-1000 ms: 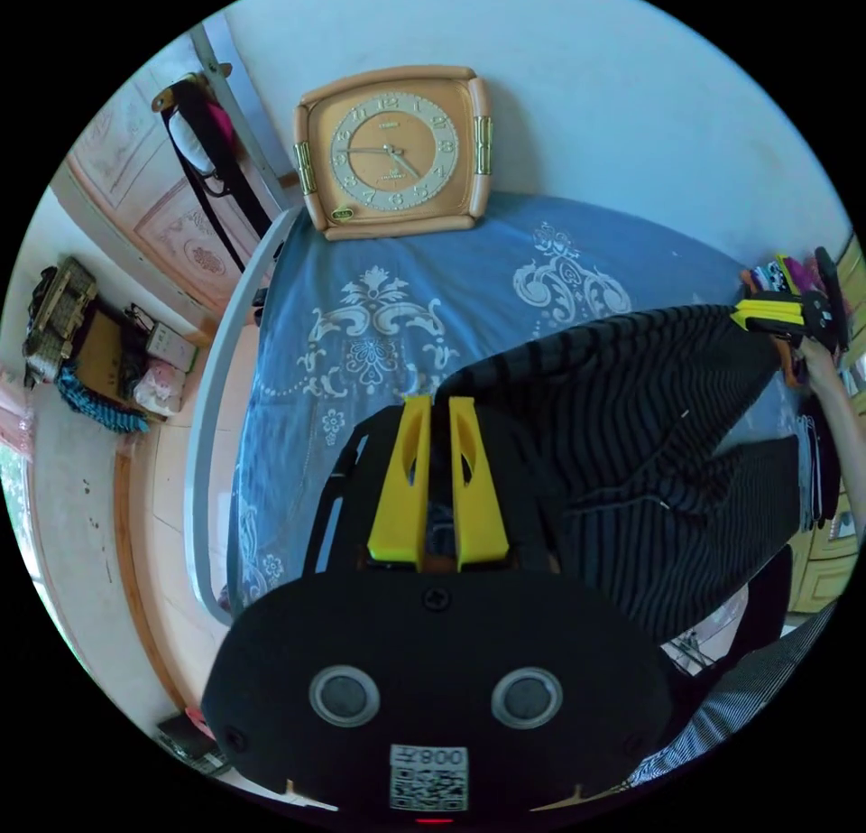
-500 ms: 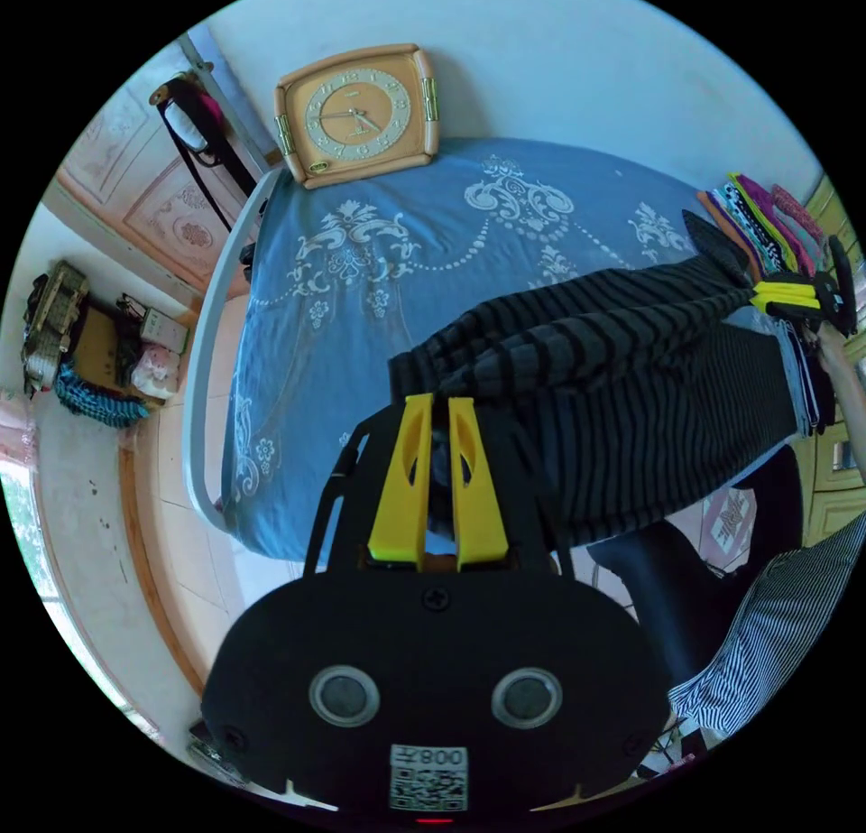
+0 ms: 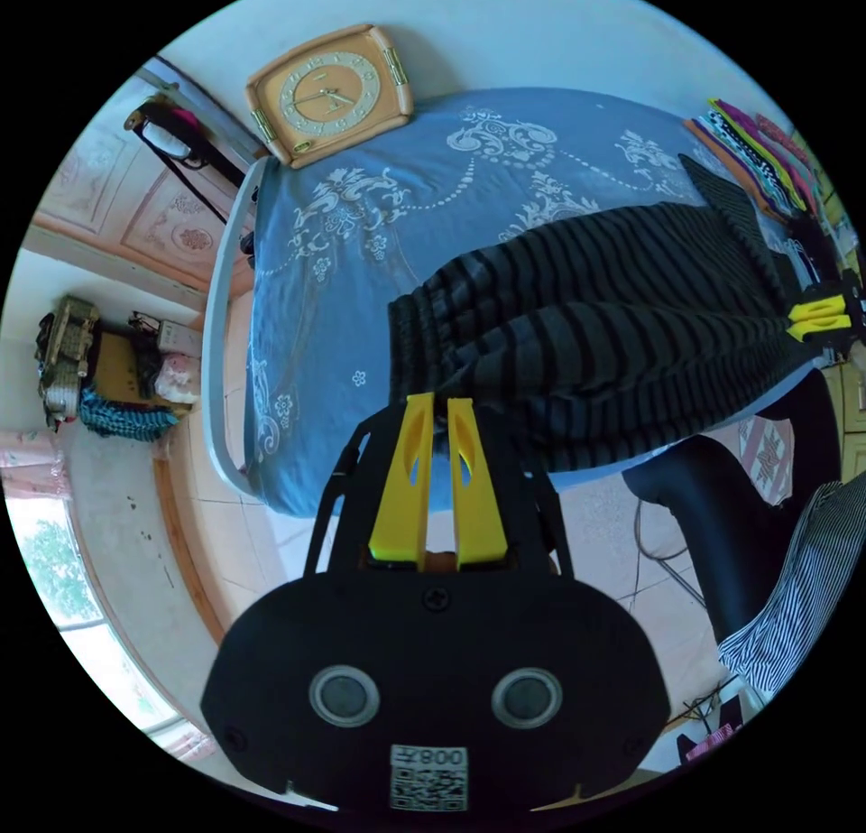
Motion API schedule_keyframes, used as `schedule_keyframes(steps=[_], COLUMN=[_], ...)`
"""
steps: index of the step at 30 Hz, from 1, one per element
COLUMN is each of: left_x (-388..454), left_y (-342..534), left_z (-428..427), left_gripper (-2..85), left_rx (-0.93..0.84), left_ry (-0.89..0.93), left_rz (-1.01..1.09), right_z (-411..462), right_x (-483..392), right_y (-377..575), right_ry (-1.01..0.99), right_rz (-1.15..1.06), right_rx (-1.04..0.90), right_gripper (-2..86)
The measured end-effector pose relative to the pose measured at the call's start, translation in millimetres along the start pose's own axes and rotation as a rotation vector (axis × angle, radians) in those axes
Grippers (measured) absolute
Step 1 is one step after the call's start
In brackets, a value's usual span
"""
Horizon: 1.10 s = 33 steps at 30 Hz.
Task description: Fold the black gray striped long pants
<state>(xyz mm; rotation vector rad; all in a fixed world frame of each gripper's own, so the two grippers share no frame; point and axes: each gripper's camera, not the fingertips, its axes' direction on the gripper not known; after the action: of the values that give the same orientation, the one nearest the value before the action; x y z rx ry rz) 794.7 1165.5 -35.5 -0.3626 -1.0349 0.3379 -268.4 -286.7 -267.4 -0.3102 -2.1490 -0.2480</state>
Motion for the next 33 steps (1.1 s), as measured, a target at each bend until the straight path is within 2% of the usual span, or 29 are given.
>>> schedule_keyframes(steps=[17, 23, 27, 33], left_x=[63.6, 77.6, 94.8, 111.8], left_y=[80.4, 112.7, 129.4, 163.0], left_z=[45.0, 35.0, 49.0, 48.5], left_gripper=[0.7, 0.7, 0.7, 0.7], left_rx=[-0.054, 0.022, -0.026, 0.025], left_ry=[-0.019, -0.026, -0.028, -0.014], left_rz=[0.002, -0.05, -0.037, -0.099], right_z=[95.9, 105.8, 133.4, 146.9], right_x=[-70.8, -93.8, -92.4, -94.8], right_y=[-11.0, -13.3, -13.4, -8.4], right_ry=[-0.111, -0.125, -0.157, -0.145], right_rz=[-0.022, -0.078, -0.037, -0.063], right_rx=[-0.124, -0.11, -0.149, -0.141], right_gripper=[1.1, 1.1, 1.2, 1.2])
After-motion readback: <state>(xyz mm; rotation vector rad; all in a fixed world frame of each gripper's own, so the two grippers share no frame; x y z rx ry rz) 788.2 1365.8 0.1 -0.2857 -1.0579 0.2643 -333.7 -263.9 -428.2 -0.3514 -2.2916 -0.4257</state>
